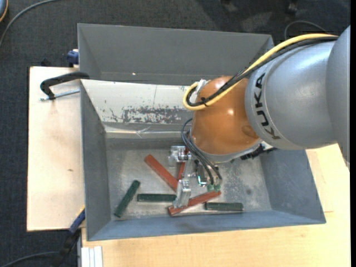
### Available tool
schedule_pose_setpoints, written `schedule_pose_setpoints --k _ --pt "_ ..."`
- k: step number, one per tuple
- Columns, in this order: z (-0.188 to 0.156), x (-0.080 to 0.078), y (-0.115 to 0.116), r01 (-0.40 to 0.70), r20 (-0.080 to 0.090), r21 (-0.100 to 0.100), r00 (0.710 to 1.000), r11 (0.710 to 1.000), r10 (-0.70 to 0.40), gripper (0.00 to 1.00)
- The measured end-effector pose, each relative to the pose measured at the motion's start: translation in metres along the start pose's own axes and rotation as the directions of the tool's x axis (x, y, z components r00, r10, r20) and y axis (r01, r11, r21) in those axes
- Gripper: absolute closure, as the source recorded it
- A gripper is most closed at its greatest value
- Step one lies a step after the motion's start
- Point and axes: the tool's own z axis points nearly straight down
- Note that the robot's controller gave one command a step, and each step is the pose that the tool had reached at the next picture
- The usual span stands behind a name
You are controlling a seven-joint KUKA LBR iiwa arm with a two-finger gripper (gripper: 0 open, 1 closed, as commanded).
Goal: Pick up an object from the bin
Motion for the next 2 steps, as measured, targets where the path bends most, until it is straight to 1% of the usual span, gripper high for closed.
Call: schedule_pose_setpoints --k 1,2 --pt "0.0787 -0.0313 0.0179 -0.037 0.004 -0.001 0.999 0.999 0.037 0.0" --pt "0.0711 -0.0333 0.0182 -0.039 0.012 -0.005 0.999 0.999 0.039 1.0"
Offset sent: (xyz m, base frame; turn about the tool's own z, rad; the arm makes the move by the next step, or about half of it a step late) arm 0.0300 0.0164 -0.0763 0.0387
